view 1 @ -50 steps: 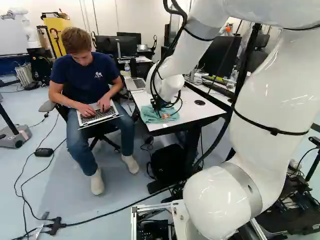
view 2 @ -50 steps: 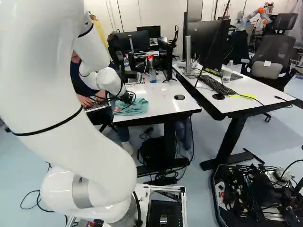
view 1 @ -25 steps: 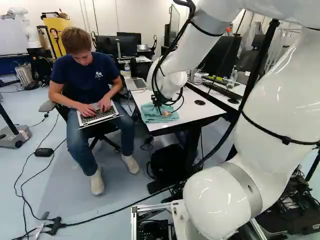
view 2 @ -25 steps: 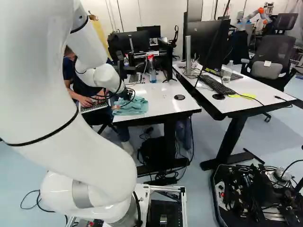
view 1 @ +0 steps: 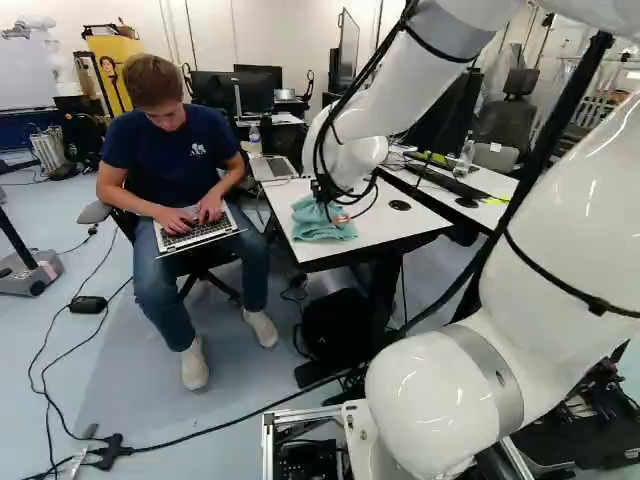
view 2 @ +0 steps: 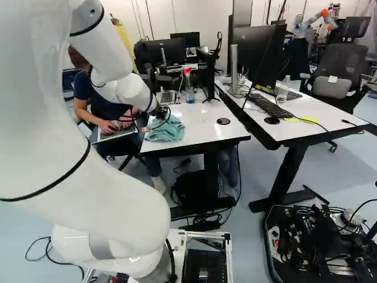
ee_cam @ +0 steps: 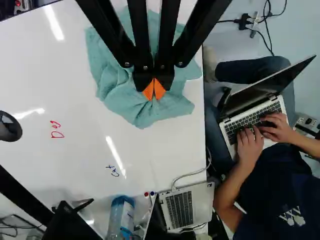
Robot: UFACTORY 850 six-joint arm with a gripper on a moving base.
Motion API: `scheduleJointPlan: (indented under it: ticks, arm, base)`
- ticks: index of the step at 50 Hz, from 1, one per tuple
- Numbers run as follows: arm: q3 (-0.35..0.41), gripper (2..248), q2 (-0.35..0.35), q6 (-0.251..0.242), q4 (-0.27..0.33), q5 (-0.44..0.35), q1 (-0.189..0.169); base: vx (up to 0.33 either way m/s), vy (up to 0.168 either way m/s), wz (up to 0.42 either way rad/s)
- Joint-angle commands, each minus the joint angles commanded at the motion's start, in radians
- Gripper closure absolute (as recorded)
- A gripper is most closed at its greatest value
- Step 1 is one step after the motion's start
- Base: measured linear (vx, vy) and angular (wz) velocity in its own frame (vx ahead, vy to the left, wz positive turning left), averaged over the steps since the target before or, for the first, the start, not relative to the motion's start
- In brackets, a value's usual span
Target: Clean the table with the green towel
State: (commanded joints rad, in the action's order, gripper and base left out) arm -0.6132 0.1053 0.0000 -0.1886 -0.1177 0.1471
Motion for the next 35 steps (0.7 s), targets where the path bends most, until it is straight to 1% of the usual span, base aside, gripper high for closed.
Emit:
scheduleJointPlan:
  ticks: [19, 35]
  arm:
    - [0.014, 228, 0.065, 0.000, 0.000, 0.000, -0.069]
    - [0.009, 228, 0.102, 0.000, 0.000, 0.000, -0.127]
  base:
    - [0.000, 0.000, 0.000]
    - [0.000, 0.000, 0.000]
